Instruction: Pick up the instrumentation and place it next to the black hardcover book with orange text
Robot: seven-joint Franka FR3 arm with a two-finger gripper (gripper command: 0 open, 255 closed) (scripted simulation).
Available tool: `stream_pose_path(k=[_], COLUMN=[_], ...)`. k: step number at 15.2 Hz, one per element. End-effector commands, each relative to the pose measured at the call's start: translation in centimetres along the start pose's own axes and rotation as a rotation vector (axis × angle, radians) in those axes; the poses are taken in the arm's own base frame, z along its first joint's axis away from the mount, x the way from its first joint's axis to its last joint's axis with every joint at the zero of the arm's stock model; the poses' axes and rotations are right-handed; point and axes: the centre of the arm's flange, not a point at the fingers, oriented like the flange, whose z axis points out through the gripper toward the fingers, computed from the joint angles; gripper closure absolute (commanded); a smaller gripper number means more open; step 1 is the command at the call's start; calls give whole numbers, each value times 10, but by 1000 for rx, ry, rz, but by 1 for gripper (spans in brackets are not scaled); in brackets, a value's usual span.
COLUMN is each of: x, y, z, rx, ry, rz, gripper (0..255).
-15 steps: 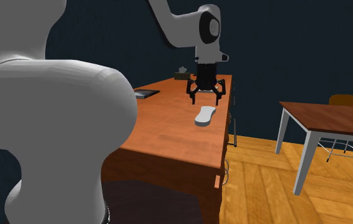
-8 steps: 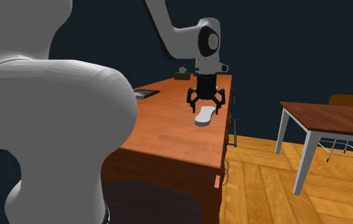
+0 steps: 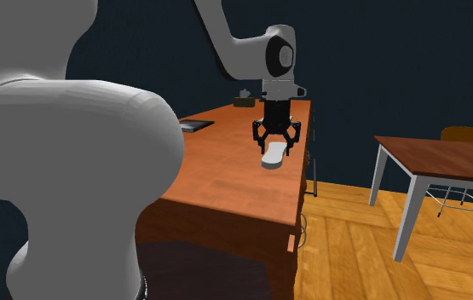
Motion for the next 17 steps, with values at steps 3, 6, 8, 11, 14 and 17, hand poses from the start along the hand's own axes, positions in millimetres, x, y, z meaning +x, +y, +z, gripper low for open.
stream_pose_path(k=[3, 6, 8, 11, 14, 17], x=[0, 0, 0, 0, 0, 0], y=[0, 0, 0, 0, 0, 1], z=[0, 0, 0, -10, -26, -42], rx=[0, 0, 0, 0, 0, 0], ry=[0, 0, 0, 0, 0, 0], rz=[0, 0, 0, 0, 0, 0], gripper=[255, 255, 255, 255, 255, 255])
